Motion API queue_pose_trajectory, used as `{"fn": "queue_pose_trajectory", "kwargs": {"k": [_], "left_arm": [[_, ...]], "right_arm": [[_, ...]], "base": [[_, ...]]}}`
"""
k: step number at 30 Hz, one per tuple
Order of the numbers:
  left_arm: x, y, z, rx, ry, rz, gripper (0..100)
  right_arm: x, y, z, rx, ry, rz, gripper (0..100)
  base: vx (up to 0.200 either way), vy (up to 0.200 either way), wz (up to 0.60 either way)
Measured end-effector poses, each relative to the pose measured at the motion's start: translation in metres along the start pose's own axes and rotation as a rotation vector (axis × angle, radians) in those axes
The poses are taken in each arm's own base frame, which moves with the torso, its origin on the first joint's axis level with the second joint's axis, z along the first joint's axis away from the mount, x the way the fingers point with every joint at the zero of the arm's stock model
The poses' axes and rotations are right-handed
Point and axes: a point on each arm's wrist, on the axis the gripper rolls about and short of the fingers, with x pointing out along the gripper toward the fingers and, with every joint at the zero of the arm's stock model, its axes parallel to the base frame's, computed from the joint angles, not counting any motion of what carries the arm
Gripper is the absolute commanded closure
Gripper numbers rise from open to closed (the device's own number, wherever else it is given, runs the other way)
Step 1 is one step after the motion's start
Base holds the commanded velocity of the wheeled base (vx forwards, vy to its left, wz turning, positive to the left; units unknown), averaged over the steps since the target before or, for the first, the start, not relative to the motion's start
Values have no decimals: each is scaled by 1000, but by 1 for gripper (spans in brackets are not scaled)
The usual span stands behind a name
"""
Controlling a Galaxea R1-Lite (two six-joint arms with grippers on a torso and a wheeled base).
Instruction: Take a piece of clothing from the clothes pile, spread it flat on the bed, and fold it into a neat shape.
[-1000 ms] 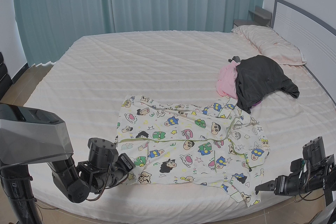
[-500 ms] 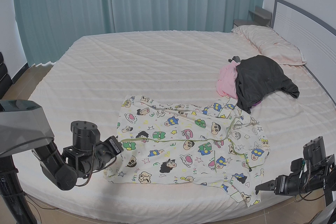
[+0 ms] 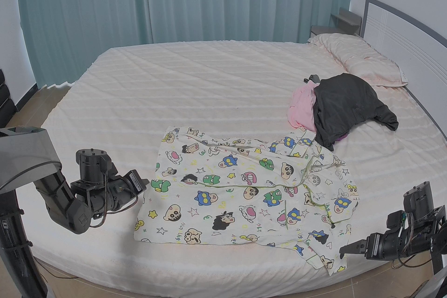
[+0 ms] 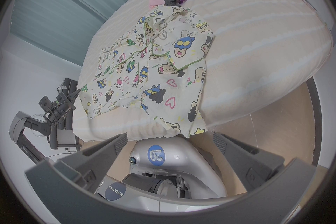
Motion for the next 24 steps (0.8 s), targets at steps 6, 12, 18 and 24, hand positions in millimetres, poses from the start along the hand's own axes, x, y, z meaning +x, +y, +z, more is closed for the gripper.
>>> {"fn": "queue_pose_trajectory", "kwargs": {"k": [6, 12, 18, 24], "left_arm": [[14, 11, 3, -9, -4, 21, 100], [27, 16, 7, -14, -16, 30, 0], [31, 31, 16, -40, -37, 69, 0], [19, 42, 20, -70, -32, 109, 0]], "right_arm": [[0, 0, 0, 0, 0, 0, 0], [0, 0, -1, -3, 1, 2, 0], [0, 0, -1, -3, 1, 0, 0], [0, 0, -1, -3, 1, 0, 0]], "base": [[0, 0, 0], [0, 0, 0], [0, 0, 0], [0, 0, 0]]}}
